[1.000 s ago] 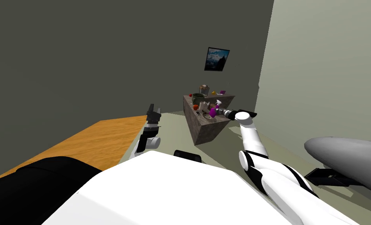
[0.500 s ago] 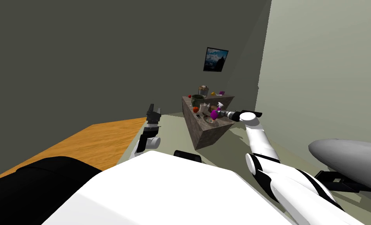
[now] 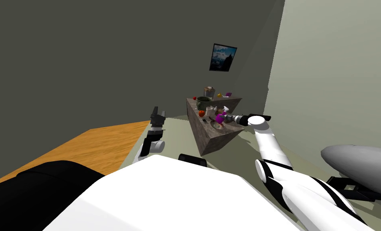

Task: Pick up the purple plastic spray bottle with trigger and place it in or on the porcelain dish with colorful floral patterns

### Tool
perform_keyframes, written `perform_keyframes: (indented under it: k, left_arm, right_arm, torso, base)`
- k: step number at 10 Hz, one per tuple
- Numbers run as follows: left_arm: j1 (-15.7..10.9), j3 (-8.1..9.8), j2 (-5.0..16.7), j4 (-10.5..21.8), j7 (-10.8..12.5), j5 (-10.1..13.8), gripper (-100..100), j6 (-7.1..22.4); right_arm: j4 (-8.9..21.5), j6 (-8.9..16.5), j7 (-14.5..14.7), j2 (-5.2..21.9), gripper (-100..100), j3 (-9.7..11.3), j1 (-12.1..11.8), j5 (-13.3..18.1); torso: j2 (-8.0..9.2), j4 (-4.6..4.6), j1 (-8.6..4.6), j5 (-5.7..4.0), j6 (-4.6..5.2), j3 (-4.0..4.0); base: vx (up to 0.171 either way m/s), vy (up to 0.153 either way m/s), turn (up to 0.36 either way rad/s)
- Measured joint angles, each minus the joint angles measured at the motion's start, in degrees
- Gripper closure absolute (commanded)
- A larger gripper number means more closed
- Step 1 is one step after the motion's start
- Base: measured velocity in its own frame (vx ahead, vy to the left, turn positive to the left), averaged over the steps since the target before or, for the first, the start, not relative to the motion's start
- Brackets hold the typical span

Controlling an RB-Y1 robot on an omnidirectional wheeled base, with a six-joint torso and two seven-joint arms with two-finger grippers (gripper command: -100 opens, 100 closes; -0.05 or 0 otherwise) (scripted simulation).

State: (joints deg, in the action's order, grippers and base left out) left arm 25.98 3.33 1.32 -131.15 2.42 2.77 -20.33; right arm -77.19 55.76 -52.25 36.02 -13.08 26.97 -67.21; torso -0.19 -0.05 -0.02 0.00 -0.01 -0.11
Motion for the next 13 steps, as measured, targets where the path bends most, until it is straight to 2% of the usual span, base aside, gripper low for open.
perform_keyframes:
  k: [2, 3, 4, 6, 10, 11, 13]
  left_arm:
    - [0.0, 0.00, 0.0, 0.0, 0.0, 0.0, 0, 0.0]
    - [0.0, 0.00, 0.0, 0.0, 0.0, 0.0, 0, 0.0]
    - [0.0, 0.00, 0.0, 0.0, 0.0, 0.0, 0, 0.0]
    - [0.0, 0.00, 0.0, 0.0, 0.0, 0.0, 0, 0.0]
    - [0.0, 0.00, 0.0, 0.0, 0.0, 0.0, 0, 0.0]
    - [0.0, 0.00, 0.0, 0.0, 0.0, 0.0, 0, 0.0]
    - [0.0, 0.00, 0.0, 0.0, 0.0, 0.0, 0, 0.0]
  right_arm:
    - [0.0, 0.0, 0.0, 0.0, -100, 0.0, 0.0, 0.0]
    - [0.0, 0.0, 0.0, 0.0, 0, 0.0, 0.0, 0.0]
    - [0.0, 0.0, 0.0, 0.0, -100, 0.0, 0.0, 0.0]
    - [0.7, 1.1, -1.5, 2.1, -100, -0.5, 1.6, -0.2]
    - [-0.3, 3.6, -5.5, 6.1, -100, -1.6, 3.2, -0.3]
    - [-0.3, 3.7, -5.7, 6.2, 0, -1.6, 3.2, -0.3]
    - [-0.3, 3.7, -5.7, 6.1, 0, -1.6, 3.2, -0.3]
  torso:
    - [0.08, 0.02, -0.01, 0.00, 0.00, 0.05]
    - [0.10, 0.03, -0.02, 0.00, 0.00, 0.06]
    - [0.10, 0.03, -0.02, 0.00, 0.00, 0.06]
    - [0.23, 0.06, 0.01, 0.01, 0.00, 0.14]
    - [0.25, 0.07, 0.03, 0.01, 0.00, 0.15]
    - [0.20, 0.05, 0.00, 0.00, 0.01, 0.12]
    - [0.13, 0.03, -0.02, -0.01, 0.01, 0.08]
  base:
    - [0.000, 0.000, 0.000]
    - [0.000, 0.000, 0.000]
    - [-0.025, 0.006, 0.114]
    - [-0.036, 0.005, 0.072]
    - [-0.029, 0.009, 0.069]
    - [0.000, 0.000, 0.000]
    - [0.000, 0.000, 0.000]
